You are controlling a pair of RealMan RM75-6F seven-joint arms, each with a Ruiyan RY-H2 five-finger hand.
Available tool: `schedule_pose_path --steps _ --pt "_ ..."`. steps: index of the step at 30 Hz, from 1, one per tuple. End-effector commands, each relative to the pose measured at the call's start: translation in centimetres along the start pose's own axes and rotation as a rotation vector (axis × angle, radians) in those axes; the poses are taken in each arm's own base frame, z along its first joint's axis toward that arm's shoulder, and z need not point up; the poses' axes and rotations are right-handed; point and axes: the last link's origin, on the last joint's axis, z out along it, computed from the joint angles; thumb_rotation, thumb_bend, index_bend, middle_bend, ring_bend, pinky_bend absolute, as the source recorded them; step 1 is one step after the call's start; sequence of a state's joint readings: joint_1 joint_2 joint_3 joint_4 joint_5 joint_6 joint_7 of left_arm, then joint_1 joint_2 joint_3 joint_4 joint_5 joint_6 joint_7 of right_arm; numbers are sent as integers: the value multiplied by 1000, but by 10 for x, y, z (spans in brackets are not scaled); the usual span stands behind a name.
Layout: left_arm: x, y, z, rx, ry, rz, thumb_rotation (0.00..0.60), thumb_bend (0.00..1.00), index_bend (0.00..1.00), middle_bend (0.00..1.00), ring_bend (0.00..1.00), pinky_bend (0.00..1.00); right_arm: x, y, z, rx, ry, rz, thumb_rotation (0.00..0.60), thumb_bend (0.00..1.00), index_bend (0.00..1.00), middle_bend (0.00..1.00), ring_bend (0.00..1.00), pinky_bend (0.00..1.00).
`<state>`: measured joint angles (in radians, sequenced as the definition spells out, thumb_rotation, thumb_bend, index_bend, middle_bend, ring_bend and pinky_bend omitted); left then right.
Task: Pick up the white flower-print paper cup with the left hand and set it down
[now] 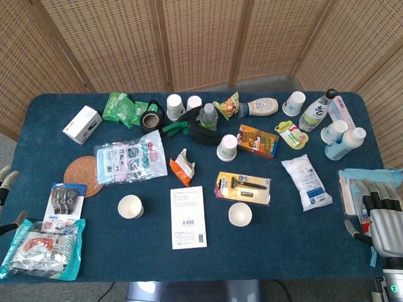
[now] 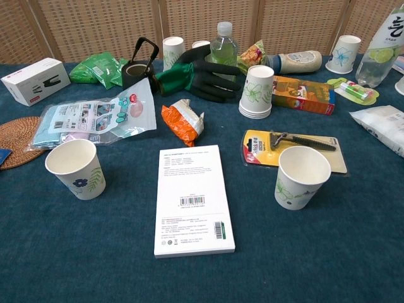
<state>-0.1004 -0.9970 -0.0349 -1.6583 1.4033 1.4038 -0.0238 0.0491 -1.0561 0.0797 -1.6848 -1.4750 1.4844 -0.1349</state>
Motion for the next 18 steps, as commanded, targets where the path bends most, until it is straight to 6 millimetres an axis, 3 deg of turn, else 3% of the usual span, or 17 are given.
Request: schedule_pose_path --steps 1,9,18 --pt "-1 1 0 -7 -8 4 600 378 0 0 0 17 0 0 0 3 -1 0 510 333 0 0 0 0" --pt "-4 21 2 -129 -64 31 600 378 0 0 0 12 0 0 -5 16 12 17 507 332 0 0 0 0" --pt "-24 65 8 -319 -211 103 600 377 0 0 0 0 1 -1 -12 33 24 26 510 333 0 0 0 0"
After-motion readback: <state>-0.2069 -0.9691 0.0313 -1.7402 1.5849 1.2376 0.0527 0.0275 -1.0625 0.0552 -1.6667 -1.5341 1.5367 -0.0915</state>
